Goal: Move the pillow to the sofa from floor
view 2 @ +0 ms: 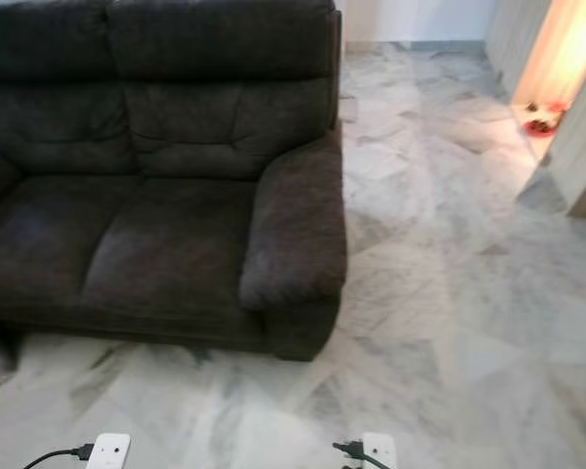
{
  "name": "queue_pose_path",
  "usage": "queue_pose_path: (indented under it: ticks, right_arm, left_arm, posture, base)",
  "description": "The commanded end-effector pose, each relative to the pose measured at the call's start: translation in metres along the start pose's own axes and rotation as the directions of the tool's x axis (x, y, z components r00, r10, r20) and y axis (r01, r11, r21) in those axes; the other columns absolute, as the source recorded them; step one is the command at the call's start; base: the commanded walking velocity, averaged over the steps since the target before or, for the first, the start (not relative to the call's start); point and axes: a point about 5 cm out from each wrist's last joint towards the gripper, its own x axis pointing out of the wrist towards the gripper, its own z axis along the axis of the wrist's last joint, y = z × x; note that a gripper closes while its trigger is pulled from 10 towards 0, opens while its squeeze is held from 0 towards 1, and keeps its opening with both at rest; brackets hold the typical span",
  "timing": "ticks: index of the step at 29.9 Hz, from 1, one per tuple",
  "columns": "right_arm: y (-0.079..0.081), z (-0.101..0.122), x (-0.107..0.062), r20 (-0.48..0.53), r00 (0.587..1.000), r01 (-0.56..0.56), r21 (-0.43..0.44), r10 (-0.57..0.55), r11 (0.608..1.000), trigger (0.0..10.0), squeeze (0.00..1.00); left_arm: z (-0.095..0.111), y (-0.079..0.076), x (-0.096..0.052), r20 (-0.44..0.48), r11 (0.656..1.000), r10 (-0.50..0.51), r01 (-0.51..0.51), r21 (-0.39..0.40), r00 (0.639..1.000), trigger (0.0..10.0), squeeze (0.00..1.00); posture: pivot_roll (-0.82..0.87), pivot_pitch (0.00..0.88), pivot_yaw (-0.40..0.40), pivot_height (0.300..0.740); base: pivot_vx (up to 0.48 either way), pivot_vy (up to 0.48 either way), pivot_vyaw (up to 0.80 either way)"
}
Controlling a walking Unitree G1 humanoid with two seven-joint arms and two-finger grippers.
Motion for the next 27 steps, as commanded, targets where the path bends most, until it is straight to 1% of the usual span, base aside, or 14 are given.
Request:
queue_pose_path:
  ticks: [1, 6, 8, 12, 14, 20, 27]
  right_arm:
    - [0.007, -0.004, 0.001, -0.018, 1.000, -0.013, -0.002, 0.013, 1.000, 10.0, 0.00]
    - [0.006, -0.004, 0.001, -0.018, 1.000, -0.016, -0.001, 0.016, 1.000, 10.0, 0.00]
    - [0.007, -0.005, 0.001, -0.025, 0.999, -0.020, -0.026, 0.019, 0.999, 10.0, 0.00]
    - [0.007, -0.005, 0.001, -0.024, 1.000, -0.013, -0.032, 0.012, 0.999, 10.0, 0.00]
    - [0.009, -0.005, 0.001, -0.019, 1.000, -0.015, 0.011, 0.015, 1.000, 10.0, 0.00]
    - [0.018, 0.001, 0.004, -0.003, 1.000, -0.023, 0.018, 0.023, 1.000, 10.0, 0.00]
    - [0.023, 0.007, 0.006, 0.009, 1.000, -0.010, 0.036, 0.009, 0.999, 10.0, 0.00]
  left_arm:
    - [-0.005, 0.006, -0.001, -0.022, 1.000, 0.014, -0.014, 0.013, 1.000, 10.0, 0.00]
    - [-0.006, 0.006, -0.001, -0.018, 1.000, 0.014, -0.014, 0.010, 1.000, 10.0, 0.00]
    - [-0.006, 0.006, -0.001, -0.019, 1.000, 0.013, -0.012, 0.012, 1.000, 10.0, 0.00]
    - [-0.006, 0.005, -0.001, -0.022, 1.000, 0.010, -0.010, 0.020, 1.000, 10.0, 0.00]
    - [-0.007, 0.006, -0.001, -0.023, 1.000, 0.010, -0.009, 0.019, 1.000, 10.0, 0.00]
    - [-0.007, 0.006, -0.001, -0.021, 1.000, 0.013, -0.013, 0.018, 1.000, 10.0, 0.00]
    - [-0.006, 0.007, -0.001, -0.019, 1.000, 0.015, -0.015, 0.018, 1.000, 10.0, 0.00]
  posture:
    - [0.00, 0.101, 0.071, 0.740]
    - [0.00, 0.090, 0.070, 0.740]
    - [0.00, 0.087, 0.069, 0.740]
    - [0.00, 0.083, 0.067, 0.740]
    - [0.00, 0.079, 0.068, 0.740]
    - [0.00, 0.090, 0.067, 0.740]
    - [0.00, 0.112, 0.072, 0.740]
  base:
    - [0.000, 0.480, 0.00]
    - [0.000, 0.480, 0.00]
    - [0.000, 0.480, 0.00]
    - [0.000, 0.480, 0.75]
    - [0.000, 0.480, 0.40]
    - [0.000, 0.480, 0.00]
    - [0.000, 0.480, 0.00]
